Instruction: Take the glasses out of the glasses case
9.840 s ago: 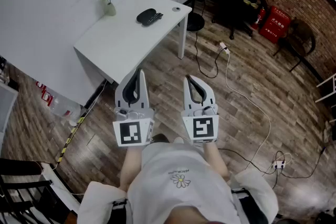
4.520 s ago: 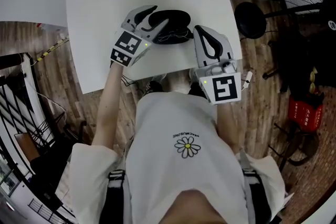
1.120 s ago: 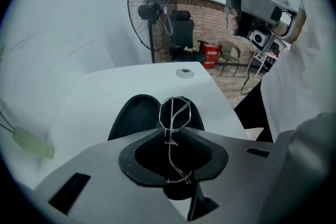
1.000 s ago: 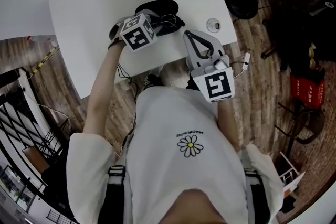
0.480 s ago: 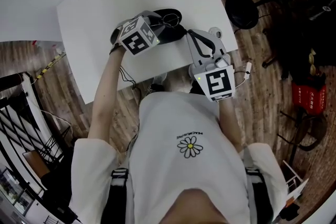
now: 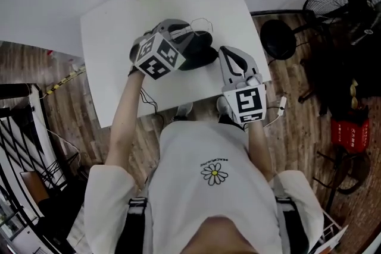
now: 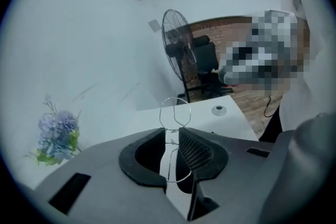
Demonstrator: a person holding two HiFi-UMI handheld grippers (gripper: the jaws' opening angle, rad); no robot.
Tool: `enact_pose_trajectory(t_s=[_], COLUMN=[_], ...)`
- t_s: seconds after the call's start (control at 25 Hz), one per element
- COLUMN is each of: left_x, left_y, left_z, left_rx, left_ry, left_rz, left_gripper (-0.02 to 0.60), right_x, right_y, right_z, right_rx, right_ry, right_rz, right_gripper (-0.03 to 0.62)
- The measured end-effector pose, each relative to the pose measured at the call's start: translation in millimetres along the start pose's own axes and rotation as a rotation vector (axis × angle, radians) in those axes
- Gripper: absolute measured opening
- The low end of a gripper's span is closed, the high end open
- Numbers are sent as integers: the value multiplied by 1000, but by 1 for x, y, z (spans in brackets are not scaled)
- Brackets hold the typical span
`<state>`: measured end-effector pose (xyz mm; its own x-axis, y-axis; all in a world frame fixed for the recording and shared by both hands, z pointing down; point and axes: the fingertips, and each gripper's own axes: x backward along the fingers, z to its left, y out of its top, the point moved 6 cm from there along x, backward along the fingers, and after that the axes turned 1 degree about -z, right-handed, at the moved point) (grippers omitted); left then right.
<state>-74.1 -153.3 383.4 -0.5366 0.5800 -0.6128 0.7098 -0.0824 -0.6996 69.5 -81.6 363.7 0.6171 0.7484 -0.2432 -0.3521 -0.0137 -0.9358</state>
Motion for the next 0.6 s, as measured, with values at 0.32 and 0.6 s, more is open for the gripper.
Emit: enact_pose_trajectory(t_s=[0.32, 0.6], left_x=[69, 137], left_y=[58, 100], left_z=[45, 56], left_rx=[82, 232], left_ry=[295, 536], left_rz=[-259, -611], left_gripper=[92, 94], right_x=[-11, -22], right_y=[16, 45], right_z=[-8, -15], right_rx=[-3, 30], right_ry=[-12, 1], right_rz=[-40, -133], right_gripper=[9, 9])
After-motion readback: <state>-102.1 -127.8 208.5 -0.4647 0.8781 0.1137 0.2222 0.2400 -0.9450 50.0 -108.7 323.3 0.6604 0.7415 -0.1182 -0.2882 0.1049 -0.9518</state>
